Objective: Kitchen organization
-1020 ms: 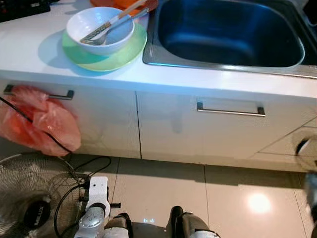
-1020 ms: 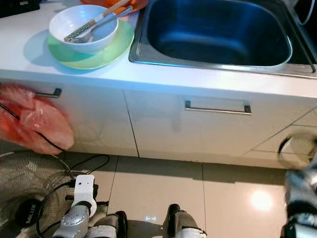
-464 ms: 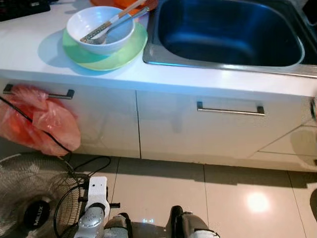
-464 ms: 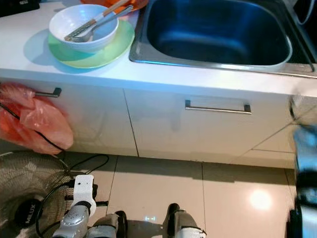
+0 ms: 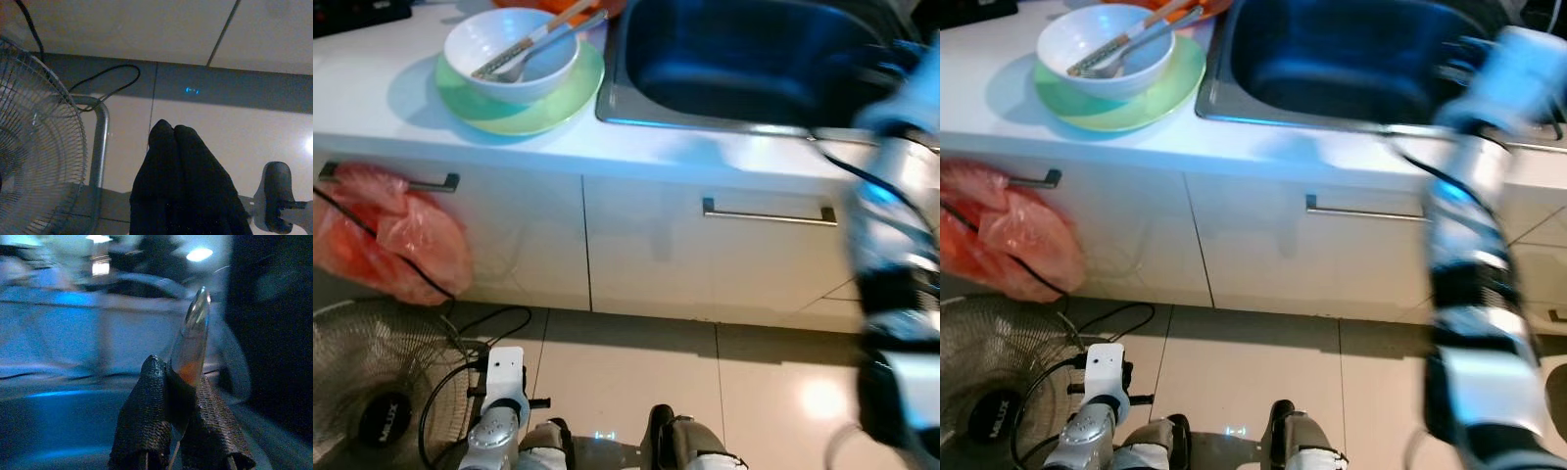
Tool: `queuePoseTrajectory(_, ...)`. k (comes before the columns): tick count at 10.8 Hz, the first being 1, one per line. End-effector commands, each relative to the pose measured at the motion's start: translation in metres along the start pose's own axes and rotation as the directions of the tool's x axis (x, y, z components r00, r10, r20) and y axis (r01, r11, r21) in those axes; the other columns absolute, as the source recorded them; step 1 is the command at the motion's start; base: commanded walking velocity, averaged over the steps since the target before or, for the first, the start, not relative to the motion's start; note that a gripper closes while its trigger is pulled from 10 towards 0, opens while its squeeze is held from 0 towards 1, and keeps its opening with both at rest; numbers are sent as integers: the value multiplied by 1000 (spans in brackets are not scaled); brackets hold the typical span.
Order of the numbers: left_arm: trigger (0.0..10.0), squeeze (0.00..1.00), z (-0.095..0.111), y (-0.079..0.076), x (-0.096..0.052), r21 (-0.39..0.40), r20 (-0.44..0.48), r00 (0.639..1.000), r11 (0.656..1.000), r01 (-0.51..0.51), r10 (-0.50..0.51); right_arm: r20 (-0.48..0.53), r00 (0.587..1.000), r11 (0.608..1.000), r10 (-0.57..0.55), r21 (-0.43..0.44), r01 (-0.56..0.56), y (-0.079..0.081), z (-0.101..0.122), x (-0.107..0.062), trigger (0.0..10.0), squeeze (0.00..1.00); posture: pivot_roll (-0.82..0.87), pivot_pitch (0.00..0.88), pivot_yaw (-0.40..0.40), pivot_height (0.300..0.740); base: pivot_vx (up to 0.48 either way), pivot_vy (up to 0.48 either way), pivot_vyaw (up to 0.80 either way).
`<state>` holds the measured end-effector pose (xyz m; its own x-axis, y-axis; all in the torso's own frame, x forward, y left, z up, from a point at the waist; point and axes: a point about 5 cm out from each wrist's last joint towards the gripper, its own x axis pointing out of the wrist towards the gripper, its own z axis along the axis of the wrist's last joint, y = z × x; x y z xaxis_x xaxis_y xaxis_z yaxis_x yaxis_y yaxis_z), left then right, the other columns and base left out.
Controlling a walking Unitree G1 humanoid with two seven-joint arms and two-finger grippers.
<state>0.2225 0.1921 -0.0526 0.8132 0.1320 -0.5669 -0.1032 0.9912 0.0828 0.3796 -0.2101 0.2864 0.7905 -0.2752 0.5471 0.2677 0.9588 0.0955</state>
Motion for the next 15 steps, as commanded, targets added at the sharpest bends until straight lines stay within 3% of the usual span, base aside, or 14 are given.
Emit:
queuePoseTrajectory(1, 10000, 0, -9, 0, -4, -6, -28, 1000, 1000, 2, -2, -40, 999, 1000, 22, 13, -21, -2, -7, 0, 10000, 0, 150, 219, -52, 740, 0, 0, 0)
queuePoseTrajectory(4, 10000, 0, 5, -6, 1, -3, 33, 999, 1000, 26, -26, -169, 979, 990, 112, 103, -95, 10, -29, -2, 10000, 0, 171, 221, -61, 740, 0, 0, 0)
queuePoseTrajectory(7, 10000, 0, 33, -19, 9, 14, 126, 989, 997, 77, -78, -197, 968, 981, 154, 146, -126, 15, -37, -3, 10000, 0, 166, 222, -59, 740, 0, 0, 0)
queuePoseTrajectory(9, 10000, 0, 60, -38, 14, -20, 218, 964, 986, 163, -155, -205, 967, 979, 151, 164, -118, 13, -38, -2, 10000, 0, 169, 222, -57, 740, 0, 0, 0)
queuePoseTrajectory(10, 10000, 0, 79, -44, 16, -1, 280, 944, 984, 180, -172, -209, 966, 979, 155, 163, -122, 13, -39, -2, 10000, 0, 164, 221, -57, 740, 0, 0, 0)
queuePoseTrajectory(11, 10000, 0, 97, -48, 16, -4, 354, 917, 980, 201, -186, -198, 967, 977, 161, 168, -128, 13, -37, -1, 10000, 0, 162, 223, -55, 740, 0, 0, 0)
queuePoseTrajectory(12, 10000, 0, 139, -51, 13, 23, 516, 836, 978, 207, -189, -182, 967, 975, 179, 163, -150, 15, -34, 1, 10000, 0, 168, 224, -52, 740, 0, 0, 0)
queuePoseTrajectory(13, 10000, 0, 153, -51, 9, 24, 575, 799, 980, 199, -176, -191, 966, 977, 173, 160, -143, 14, -36, 0, 10000, 0, 168, 223, -51, 740, 0, 0, 0)
queuePoseTrajectory(15, 10000, 0, 164, -66, -8, 105, 643, 710, 951, 289, -287, -200, 964, 976, 174, 162, -142, 14, -38, -1, 10000, 0, 172, 228, -52, 740, 0, 0, 0)
